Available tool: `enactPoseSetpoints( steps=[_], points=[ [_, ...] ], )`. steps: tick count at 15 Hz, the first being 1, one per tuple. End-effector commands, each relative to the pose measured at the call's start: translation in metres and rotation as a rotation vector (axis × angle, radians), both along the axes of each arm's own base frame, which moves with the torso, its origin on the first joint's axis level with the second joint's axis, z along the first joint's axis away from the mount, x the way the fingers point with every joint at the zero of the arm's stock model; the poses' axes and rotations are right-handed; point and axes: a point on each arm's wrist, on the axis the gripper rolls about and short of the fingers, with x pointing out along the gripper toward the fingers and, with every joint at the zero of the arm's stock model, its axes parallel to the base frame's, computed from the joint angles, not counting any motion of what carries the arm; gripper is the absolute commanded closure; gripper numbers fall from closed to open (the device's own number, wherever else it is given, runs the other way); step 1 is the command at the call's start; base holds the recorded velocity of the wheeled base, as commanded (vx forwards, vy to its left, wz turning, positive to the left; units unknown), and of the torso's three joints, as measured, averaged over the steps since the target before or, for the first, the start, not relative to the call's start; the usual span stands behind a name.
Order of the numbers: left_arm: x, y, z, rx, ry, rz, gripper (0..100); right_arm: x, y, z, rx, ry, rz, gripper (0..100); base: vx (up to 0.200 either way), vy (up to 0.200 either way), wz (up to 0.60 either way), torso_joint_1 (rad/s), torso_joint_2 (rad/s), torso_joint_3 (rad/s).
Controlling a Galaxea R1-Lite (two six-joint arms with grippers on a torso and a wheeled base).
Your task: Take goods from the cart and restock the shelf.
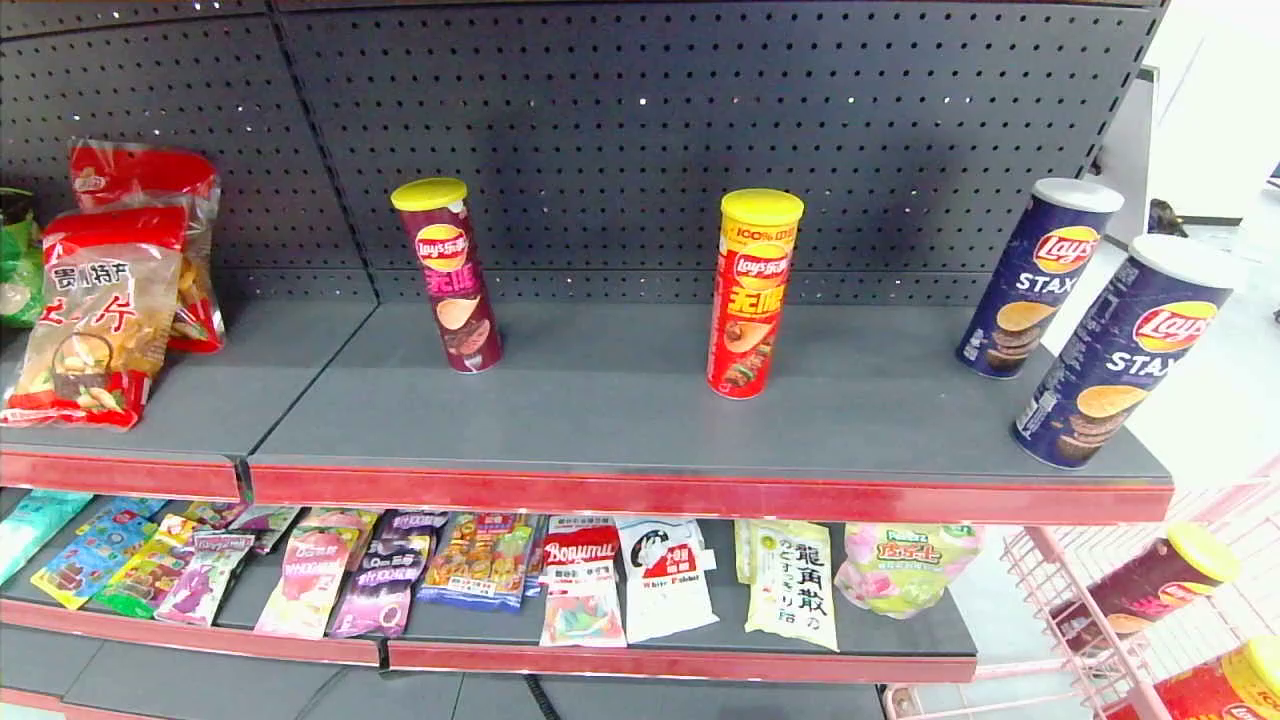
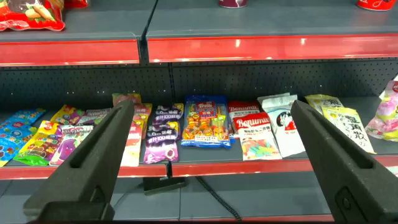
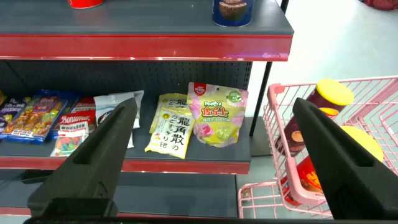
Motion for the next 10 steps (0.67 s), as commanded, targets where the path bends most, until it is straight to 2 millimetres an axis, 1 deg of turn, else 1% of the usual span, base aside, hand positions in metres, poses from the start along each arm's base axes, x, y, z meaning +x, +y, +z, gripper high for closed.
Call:
enactPoseSetpoints(
  steps=[1,3,6,10],
  points=[
    [0.0001,0.0,0.0001,0.0,0.0,0.001,0,0.0,0.0,-0.0002,0.0,0.001,0.0,0,-0.2,0.0,0.0,0.012,0.0,0.002],
    [0.0001,0.0,0.0001,0.0,0.0,0.001,0,0.0,0.0,-0.0002,0.0,0.001,0.0,0,-0.2,0.0,0.0,0.01,0.01,-0.002],
    [0.0001,0.0,0.0001,0.0,0.0,0.001,0,0.0001,0.0,-0.0001,-0.001,0.002,0.0,0,0.0,0.0,0.0,0.0,0.0,0.0],
    [0.0001,0.0,0.0001,0.001,0.0,0.002,0,0.0001,0.0,0.0,0.0,0.001,0.0,0,0.0,-0.2,0.0,0.001,0.0,0.005]
  ],
)
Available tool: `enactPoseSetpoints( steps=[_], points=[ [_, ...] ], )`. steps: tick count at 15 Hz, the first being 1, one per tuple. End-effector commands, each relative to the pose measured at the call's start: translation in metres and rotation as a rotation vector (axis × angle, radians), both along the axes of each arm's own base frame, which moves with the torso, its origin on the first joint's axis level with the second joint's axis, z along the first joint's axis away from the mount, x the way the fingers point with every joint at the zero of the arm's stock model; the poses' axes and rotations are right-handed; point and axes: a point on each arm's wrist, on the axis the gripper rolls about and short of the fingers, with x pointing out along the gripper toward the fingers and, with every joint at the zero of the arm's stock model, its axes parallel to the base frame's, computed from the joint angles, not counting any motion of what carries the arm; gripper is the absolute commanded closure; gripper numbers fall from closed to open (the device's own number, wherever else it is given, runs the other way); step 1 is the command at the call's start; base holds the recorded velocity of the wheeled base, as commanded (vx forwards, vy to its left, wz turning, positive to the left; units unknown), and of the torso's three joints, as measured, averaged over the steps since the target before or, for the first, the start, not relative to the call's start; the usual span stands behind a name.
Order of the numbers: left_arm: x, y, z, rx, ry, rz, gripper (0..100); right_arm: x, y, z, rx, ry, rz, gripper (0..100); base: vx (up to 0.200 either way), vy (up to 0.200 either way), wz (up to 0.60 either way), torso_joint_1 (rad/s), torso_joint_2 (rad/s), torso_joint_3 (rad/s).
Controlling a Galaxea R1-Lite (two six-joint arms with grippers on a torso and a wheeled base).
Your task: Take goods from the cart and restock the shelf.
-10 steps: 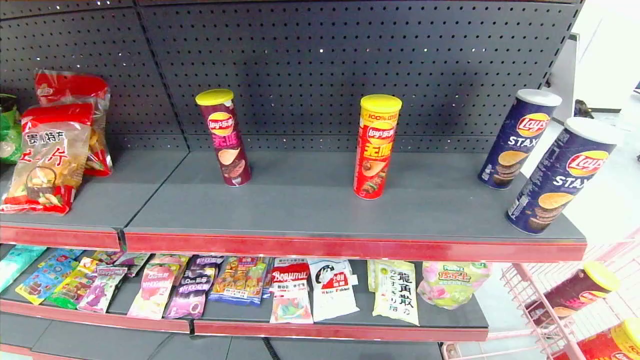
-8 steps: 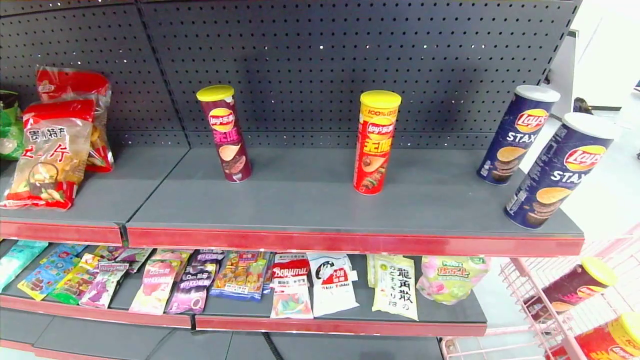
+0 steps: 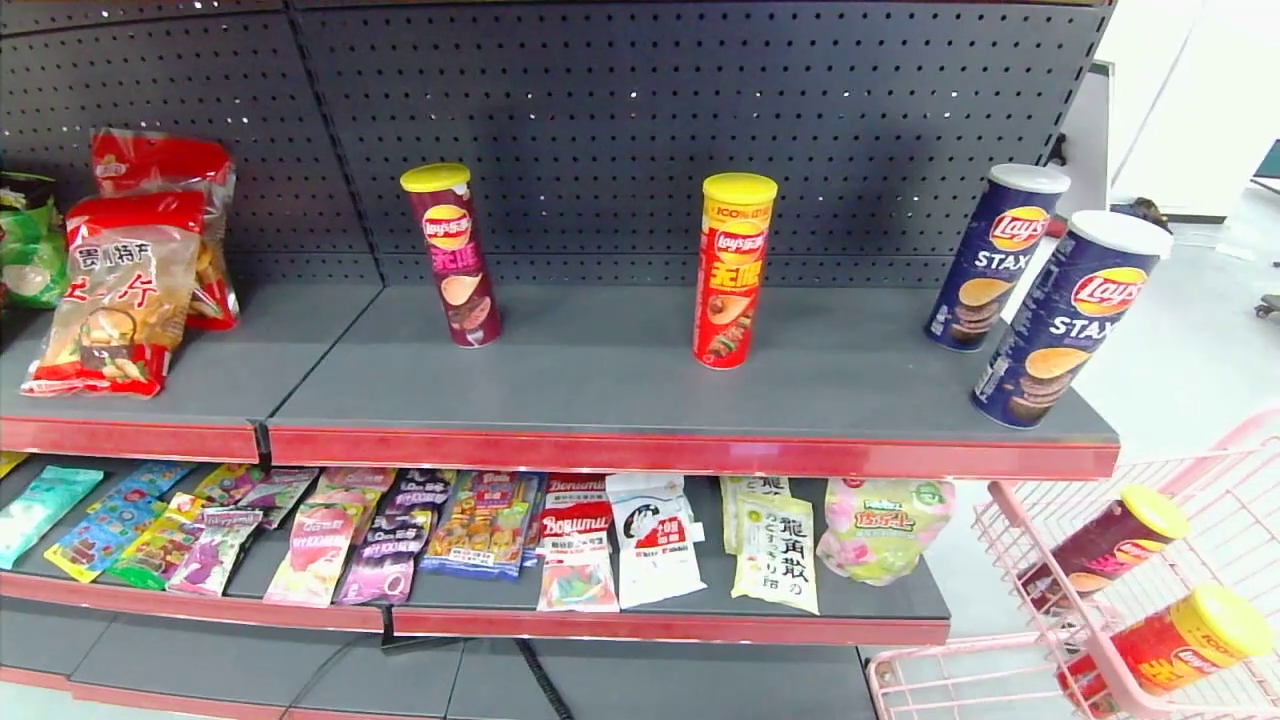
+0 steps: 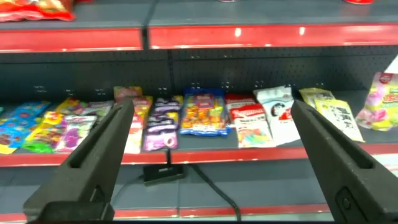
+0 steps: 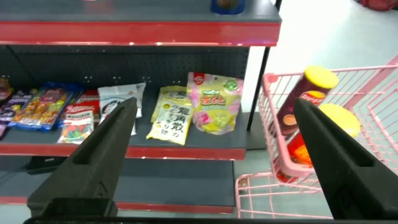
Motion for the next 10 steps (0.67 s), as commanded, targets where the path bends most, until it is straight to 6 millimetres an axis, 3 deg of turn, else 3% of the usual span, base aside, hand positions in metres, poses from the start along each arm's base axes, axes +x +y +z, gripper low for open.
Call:
enactPoseSetpoints(
  steps=[1,8,10],
  points=[
    [0.0,-0.0001,0.0003,0.001,-0.001,0.0,0,0.0001,0.0,0.0,0.001,0.001,0.001,0,0.0,-0.2,0.0,0.017,0.0,-0.002],
    [0.0,-0.0001,0.0003,0.001,-0.001,0.0,0,0.0001,0.0,0.0,-0.001,0.001,0.001,0,0.0,-0.2,0.0,0.003,0.0,0.002],
    [0.0,-0.0001,0.0003,-0.002,-0.001,0.0,0,0.0001,0.0,0.0,-0.001,0.001,0.001,0,0.0,0.0,0.0,0.0,0.0,0.0]
  ],
)
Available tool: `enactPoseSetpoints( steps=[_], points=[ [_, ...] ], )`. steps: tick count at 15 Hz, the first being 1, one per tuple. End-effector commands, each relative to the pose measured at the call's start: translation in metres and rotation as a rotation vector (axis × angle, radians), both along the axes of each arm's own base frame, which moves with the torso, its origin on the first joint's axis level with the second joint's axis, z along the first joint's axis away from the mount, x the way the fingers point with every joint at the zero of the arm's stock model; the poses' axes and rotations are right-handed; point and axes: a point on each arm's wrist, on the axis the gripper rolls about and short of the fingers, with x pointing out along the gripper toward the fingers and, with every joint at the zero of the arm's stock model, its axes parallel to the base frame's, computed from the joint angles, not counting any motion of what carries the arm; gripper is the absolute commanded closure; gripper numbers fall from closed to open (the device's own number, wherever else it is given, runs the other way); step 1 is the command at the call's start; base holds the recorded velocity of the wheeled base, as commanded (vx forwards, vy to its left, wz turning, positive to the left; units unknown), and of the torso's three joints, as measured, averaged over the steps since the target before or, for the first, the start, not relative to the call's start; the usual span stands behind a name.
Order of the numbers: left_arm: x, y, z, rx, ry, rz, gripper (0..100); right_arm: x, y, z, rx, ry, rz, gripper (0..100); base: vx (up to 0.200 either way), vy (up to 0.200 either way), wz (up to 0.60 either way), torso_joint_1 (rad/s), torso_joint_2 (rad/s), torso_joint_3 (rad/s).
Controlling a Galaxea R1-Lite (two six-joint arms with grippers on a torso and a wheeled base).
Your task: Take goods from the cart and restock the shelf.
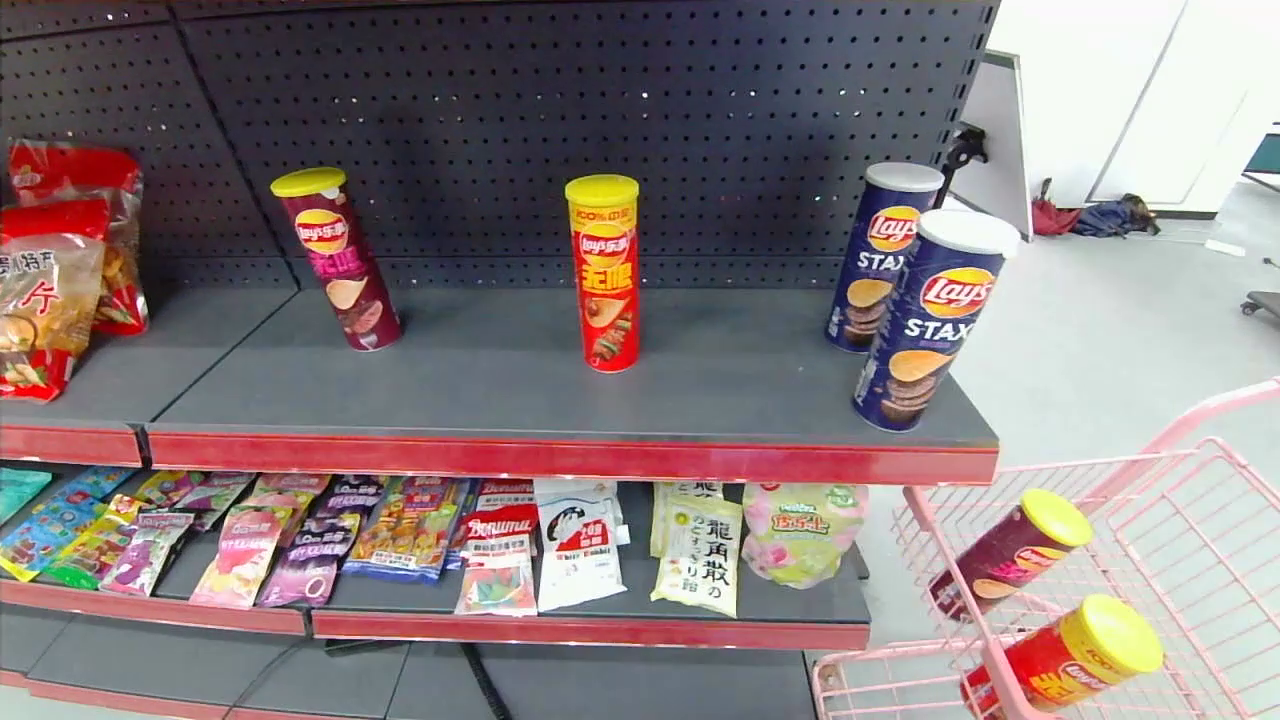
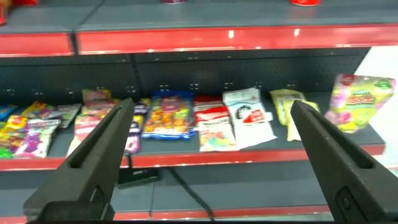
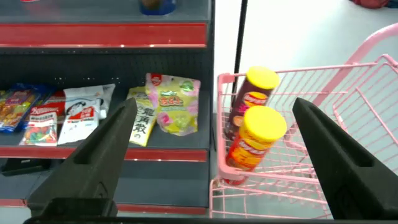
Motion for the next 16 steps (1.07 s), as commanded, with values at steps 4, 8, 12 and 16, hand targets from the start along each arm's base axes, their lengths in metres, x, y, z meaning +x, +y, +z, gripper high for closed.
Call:
enactPoseSetpoints(
  steps=[4,8,12,16],
  points=[
    [0.0001,0.0,0.0001,-0.002,0.0,0.0,0,0.0001,0.0,-0.0002,0.0,0.003,0.002,0,0.0,0.0,-0.3,0.0,0.0,0.001],
    [0.0001,0.0,0.0001,-0.002,0.0,0.0,0,0.0,0.0,0.0,0.001,0.0,0.0,0,0.0,0.0,-0.6,0.004,0.0,0.004],
    [0.0001,0.0,0.0001,-0.002,0.0,0.0,0,0.0,0.0,0.0,0.001,0.0,0.002,0,0.0,0.0,-0.6,0.002,0.0,0.005],
    [0.0001,0.0,0.0001,-0.002,0.0,0.0,0,0.0,0.0,0.0,0.001,0.0,0.0,0,0.0,0.0,0.0,0.0,0.0,0.0]
  ],
)
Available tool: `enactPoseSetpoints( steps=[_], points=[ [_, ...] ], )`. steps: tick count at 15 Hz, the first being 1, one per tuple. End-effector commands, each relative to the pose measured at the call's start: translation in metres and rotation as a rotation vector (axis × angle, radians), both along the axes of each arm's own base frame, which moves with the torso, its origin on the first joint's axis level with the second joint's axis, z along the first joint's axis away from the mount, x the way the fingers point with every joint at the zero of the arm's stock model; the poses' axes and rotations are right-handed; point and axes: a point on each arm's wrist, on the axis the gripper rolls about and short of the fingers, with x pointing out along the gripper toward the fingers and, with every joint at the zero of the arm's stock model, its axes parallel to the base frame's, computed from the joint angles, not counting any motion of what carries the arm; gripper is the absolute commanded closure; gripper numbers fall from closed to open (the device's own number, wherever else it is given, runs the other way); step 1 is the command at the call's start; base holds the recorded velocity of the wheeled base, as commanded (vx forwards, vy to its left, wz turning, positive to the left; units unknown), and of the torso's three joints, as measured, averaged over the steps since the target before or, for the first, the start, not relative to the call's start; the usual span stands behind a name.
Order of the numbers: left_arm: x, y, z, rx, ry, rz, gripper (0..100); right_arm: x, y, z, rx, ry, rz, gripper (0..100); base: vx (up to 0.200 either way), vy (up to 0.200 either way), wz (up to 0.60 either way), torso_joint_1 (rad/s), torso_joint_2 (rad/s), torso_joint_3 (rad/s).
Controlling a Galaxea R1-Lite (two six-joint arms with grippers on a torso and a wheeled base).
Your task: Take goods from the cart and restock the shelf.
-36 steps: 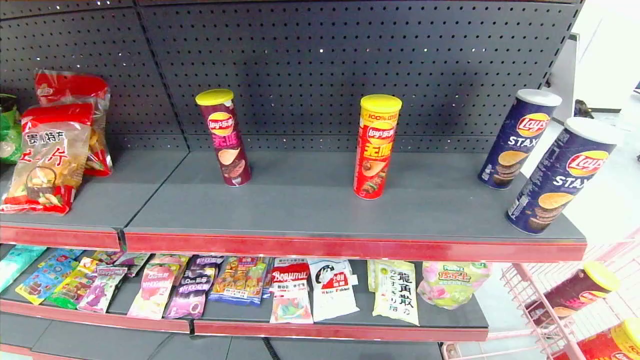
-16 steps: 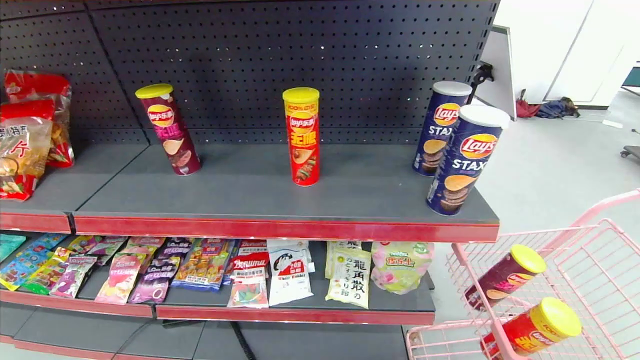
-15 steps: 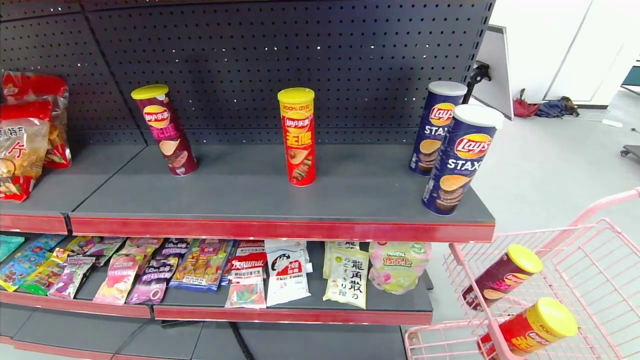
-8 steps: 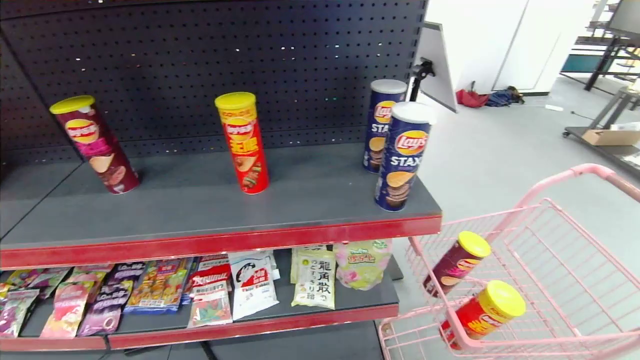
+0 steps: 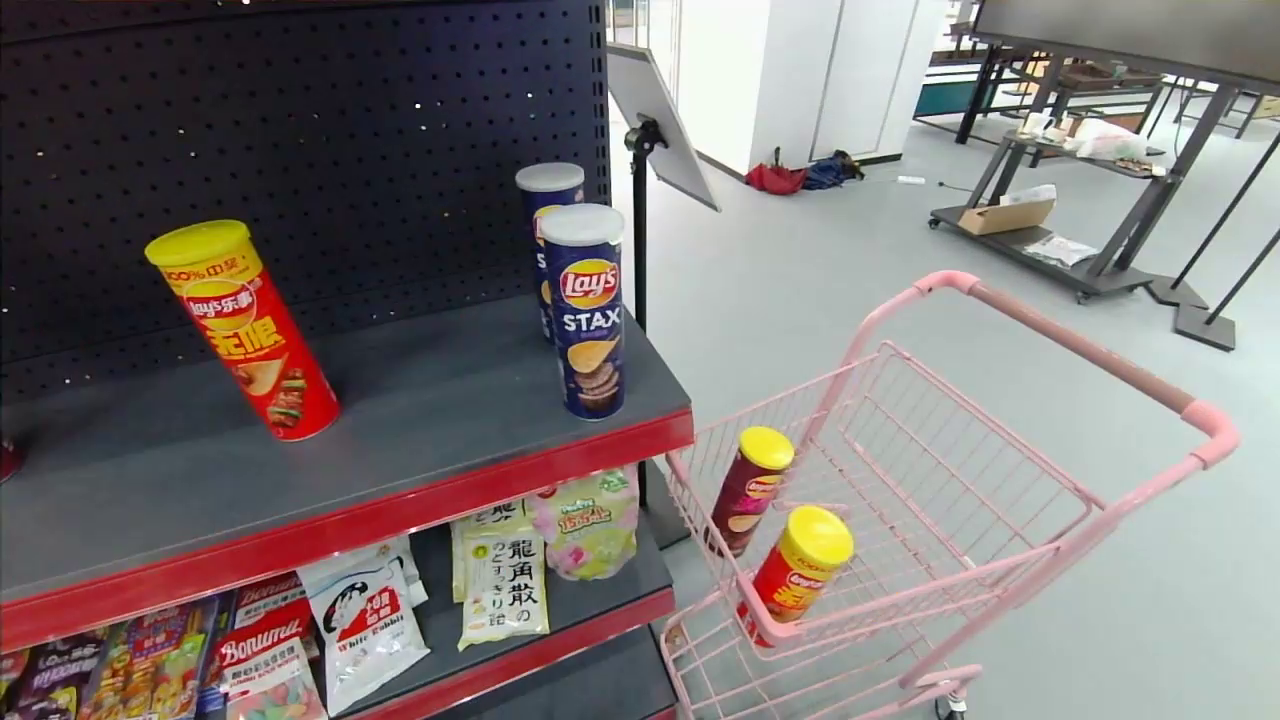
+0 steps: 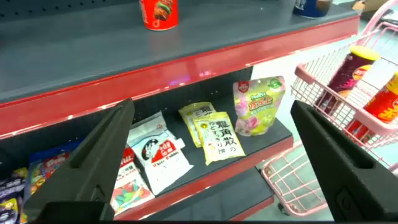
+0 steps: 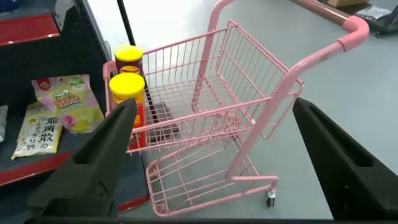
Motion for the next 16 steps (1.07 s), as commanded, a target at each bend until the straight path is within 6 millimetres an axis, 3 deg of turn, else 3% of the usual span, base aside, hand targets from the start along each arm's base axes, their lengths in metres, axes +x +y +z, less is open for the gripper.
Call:
enactPoseSetpoints(
  steps=[1,11,16],
  points=[
    [0.0001,0.0,0.0,0.0,0.001,0.0,0,0.0,0.0,-0.0002,0.002,0.001,-0.002,0,0.0,0.0,0.0,0.0,0.0,0.0],
    [0.0001,0.0,0.0,-0.005,0.001,0.0,0,0.0,0.0,-0.0002,0.002,0.001,-0.002,0,0.0,0.0,0.0,-0.137,0.35,0.211],
    [0.0001,0.0,0.0,-0.003,0.001,0.0,0,0.0,0.0,-0.0002,0.0,0.001,-0.002,0,0.0,0.0,0.0,-0.181,0.51,0.333]
  ],
)
